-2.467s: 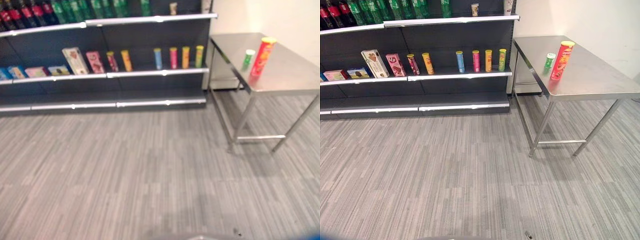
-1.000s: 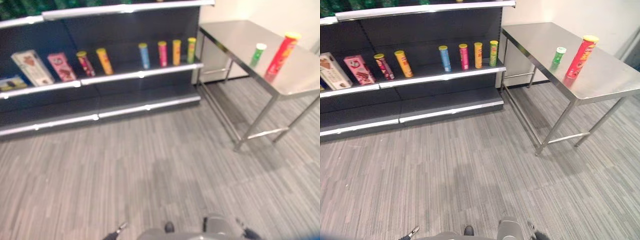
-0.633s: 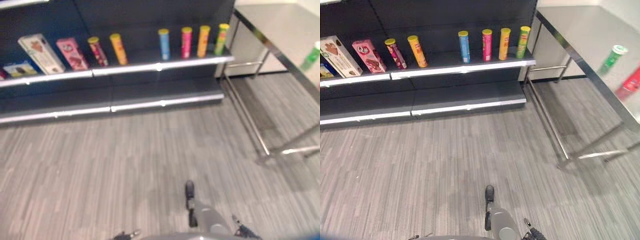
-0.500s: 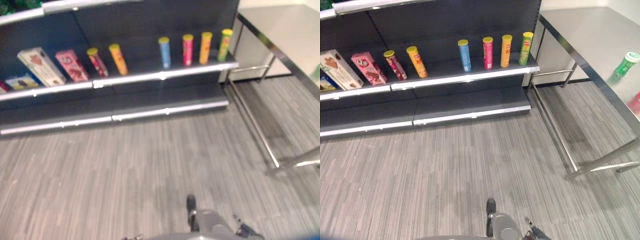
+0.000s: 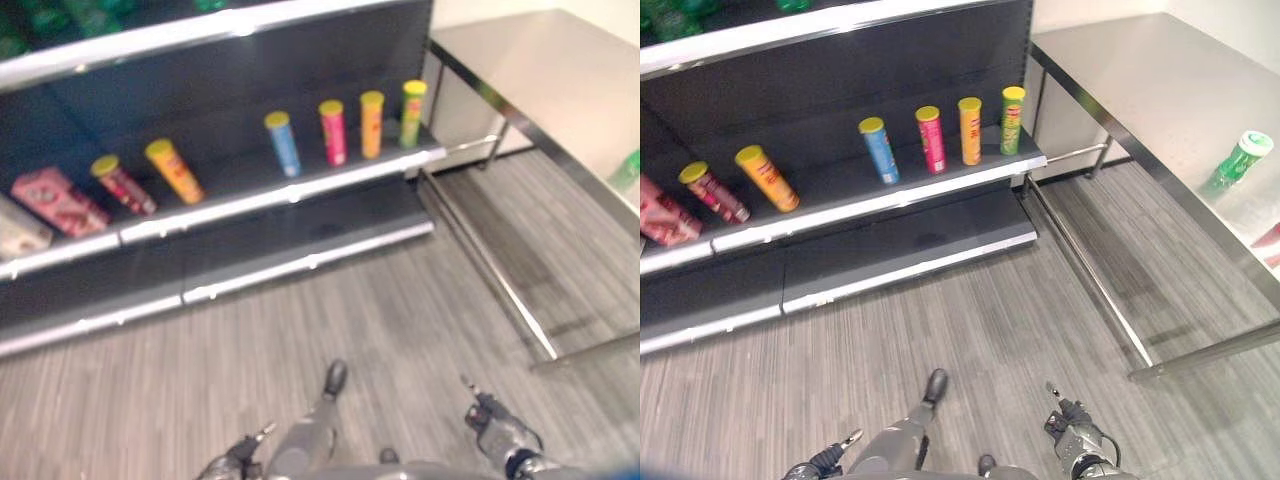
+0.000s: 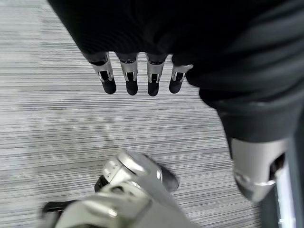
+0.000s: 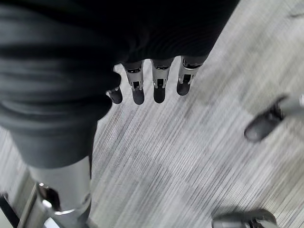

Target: Put the goods on the table back onto the shelves and tidy them up.

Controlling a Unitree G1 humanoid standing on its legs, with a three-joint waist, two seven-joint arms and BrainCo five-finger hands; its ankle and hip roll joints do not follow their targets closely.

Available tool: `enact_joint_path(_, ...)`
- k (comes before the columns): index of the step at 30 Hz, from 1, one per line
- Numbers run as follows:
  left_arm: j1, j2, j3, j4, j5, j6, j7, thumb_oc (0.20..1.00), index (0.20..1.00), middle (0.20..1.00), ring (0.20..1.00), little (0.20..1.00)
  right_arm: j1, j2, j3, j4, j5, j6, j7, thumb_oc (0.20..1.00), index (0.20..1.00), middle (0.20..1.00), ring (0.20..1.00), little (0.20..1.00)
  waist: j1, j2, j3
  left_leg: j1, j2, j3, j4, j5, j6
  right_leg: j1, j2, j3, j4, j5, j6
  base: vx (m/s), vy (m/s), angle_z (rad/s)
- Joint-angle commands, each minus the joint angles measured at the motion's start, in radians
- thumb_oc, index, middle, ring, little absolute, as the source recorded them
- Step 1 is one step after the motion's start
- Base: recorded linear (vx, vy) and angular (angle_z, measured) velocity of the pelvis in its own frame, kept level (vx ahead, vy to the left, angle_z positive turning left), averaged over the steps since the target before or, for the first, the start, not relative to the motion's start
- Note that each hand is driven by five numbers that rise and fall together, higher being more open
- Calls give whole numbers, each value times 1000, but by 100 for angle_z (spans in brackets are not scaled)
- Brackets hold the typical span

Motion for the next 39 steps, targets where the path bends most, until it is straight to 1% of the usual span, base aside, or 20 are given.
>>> enact_joint_path(1, -35, -20, -31, 12, -47, -20, -4, 1000, 1000, 1000, 1000, 1000, 58, 46, 9, -16, -18, 1, 0, 1000, 1000, 1000, 1000, 1000, -3, -34, -32, -53, -9, 44, 110, 60, 47, -106, 15, -3, 71, 23, 16, 301, 364, -99)
enact_joint_path(5, -74, -2, -117, 8, 147, -19, 2, 1000, 1000, 1000, 1000, 1000, 78, 67, -12, -1, 38, -3, 22, 1000, 1000, 1000, 1000, 1000, -50, -49, -55, 6, 3, 163, 95, 31, 82, -154, -42, 85, 124, 25, 57, 257, 345, -155)
enact_joint_path(8, -94, 14, -135, 7, 211, -18, 8, 1000, 1000, 1000, 1000, 1000, 73, 70, -15, 4, 40, -5, 18, 1000, 1000, 1000, 1000, 1000, -60, -52, -52, 8, 14, 226, 110, 4, 106, -189, -52, 119, 157, 40, 77, 107, 208, -100)
enact_joint_path(10, -102, 31, -140, 2, 226, -15, 14, 1000, 1000, 1000, 1000, 1000, 73, 77, -25, -3, 43, -9, 20, 1000, 1000, 1000, 1000, 1000, -67, -53, -42, 28, 29, 289, 105, -19, 123, -227, -69, 90, 209, 51, 93, 94, 189, -104)
enact_joint_path(11, -119, 98, -95, 21, 215, 3, -34, 1000, 1000, 1000, 1000, 1000, 67, 68, -24, -6, 32, -13, 39, 1000, 1000, 1000, 1000, 1000, -64, -40, -45, 41, 54, 337, 92, -25, 119, -267, -80, 33, 244, 57, 98, 59, 142, -119)
enact_joint_path(12, -107, 103, -84, 19, 208, -14, -10, 1000, 1000, 1000, 1000, 1000, 68, 72, -25, -11, 26, -9, 34, 1000, 1000, 1000, 1000, 1000, -60, -38, -42, 53, 64, 364, 86, -32, 119, -276, -104, -54, 256, 53, 100, 26, 141, -106)
enact_joint_path(14, -79, 94, -83, 32, 255, -12, 2, 1000, 1000, 1000, 1000, 1000, 91, 74, 2, -40, -18, -11, 45, 1000, 1000, 1000, 1000, 1000, -35, -30, -49, 65, 102, 454, 77, -40, 108, -286, -181, -317, 244, 47, 95, -51, 109, -130)
enact_joint_path(16, -53, 97, -60, 66, 319, -2, 5, 1000, 1000, 1000, 1000, 1000, 95, 71, 4, -51, -47, -13, 41, 1000, 1000, 1000, 1000, 1000, -18, -34, -57, 100, 127, 562, 58, -55, 99, -274, -253, -506, 194, 74, 95, 44, 101, -198)
enact_joint_path(17, -38, 117, -24, 90, 329, 13, -5, 1000, 1000, 1000, 1000, 1000, 98, 57, 1, -72, -79, -13, 25, 1000, 1000, 1000, 1000, 1000, -20, -47, -75, 144, 146, 659, 40, -88, 82, -272, -269, -619, 118, 110, 121, 132, 54, -209)
enact_joint_path(18, -37, 117, -24, 90, 329, 13, -5, 1000, 1000, 1000, 1000, 1000, 99, 58, 1, -74, -80, -12, 24, 1000, 1000, 1000, 1000, 1000, -18, -47, -74, 148, 146, 662, 39, -89, 82, -270, -268, -617, 115, 112, 122, 243, -5, -270)
enact_joint_path(19, -31, 99, -9, 89, 349, 4, 14, 1000, 1000, 1000, 1000, 1000, 97, 48, -17, -66, -72, -16, 17, 1000, 1000, 1000, 1000, 1000, -38, -60, -81, 202, 161, 738, 21, -104, 77, -309, -243, -641, 58, 162, 136, 137, -23, -241)
enact_joint_path(22, -40, 86, -39, 72, 365, 1, 19, 1000, 1000, 1000, 1000, 1000, 105, 40, -25, -49, -59, -8, 13, 1000, 1000, 1000, 1000, 1000, -68, -50, -70, 250, 176, 761, 7, -118, 68, -374, -214, -602, 57, 184, 147, 229, -17, -125)
enact_joint_path(25, -83, 65, -110, 33, 381, -6, 26, 1000, 1000, 1000, 1000, 1000, 132, 14, -62, 10, -26, 2, 4, 1000, 1000, 1000, 1000, 1000, -96, -54, -67, 296, 173, 739, 3, -133, 65, -350, -202, -550, 69, 170, 139, 255, -40, -3)
enact_joint_path(27, -105, 51, -118, 23, 355, -8, 27, 1000, 1000, 1000, 1000, 1000, 135, -5, -87, 69, -33, 18, 0, 1000, 1000, 1000, 1000, 1000, -109, -49, -81, 324, 199, 737, 1, -131, 46, -347, -189, -543, 94, 158, 128, 372, -154, 8)
enact_joint_path(31, -118, 36, -127, -28, 284, -17, 37, 1000, 1000, 1000, 1000, 1000, 119, -30, -95, 124, -68, 25, -19, 1000, 1000, 1000, 1000, 1000, -98, -48, -88, 321, 267, 717, 98, -120, 20, -298, -151, -548, 85, 124, 91, 274, -228, 0)
enact_joint_path(32, -111, 25, -125, -74, 236, -21, 36, 1000, 1000, 1000, 1000, 1000, 116, -45, -71, 111, -114, 19, -26, 1000, 1000, 1000, 1000, 1000, -57, -64, -72, 267, 296, 651, 263, -60, 35, -237, -116, -555, 45, 103, 49, 194, -216, 1)
enact_joint_path(33, -111, 25, -126, -74, 236, -20, 36, 1000, 1000, 1000, 1000, 1000, 116, -44, -71, 111, -114, 19, -25, 1000, 1000, 1000, 1000, 1000, -60, -64, -72, 263, 297, 648, 269, -62, 34, -235, -114, -558, 43, 104, 48, 237, -279, 11)
enact_joint_path(34, -111, 25, -121, -76, 222, -21, 40, 1000, 1000, 1000, 1000, 1000, 114, -52, -64, 104, -123, 18, -25, 1000, 1000, 1000, 1000, 1000, -44, -72, -64, 221, 287, 600, 329, -47, 44, -220, -114, -567, 30, 99, 38, 63, -153, 11)
enact_joint_path(35, -108, 22, -94, -68, 183, -23, 46, 1000, 1000, 1000, 1000, 1000, 108, -67, -42, 89, -149, 22, -24, 1000, 1000, 1000, 1000, 1000, -8, -97, -48, 107, 220, 522, 385, -45, 67, -193, -131, -587, 2, 101, 27, 65, -148, 13)
enact_joint_path(39, -89, 25, -30, -48, 120, -26, 41, 1000, 1000, 1000, 1000, 1000, 114, -87, -35, 70, -177, 20, -9, 1000, 1000, 1000, 1000, 1000, 22, -111, -47, 52, 174, 518, 322, -98, 67, -151, -149, -593, -22, 79, 42, 146, -15, 22)
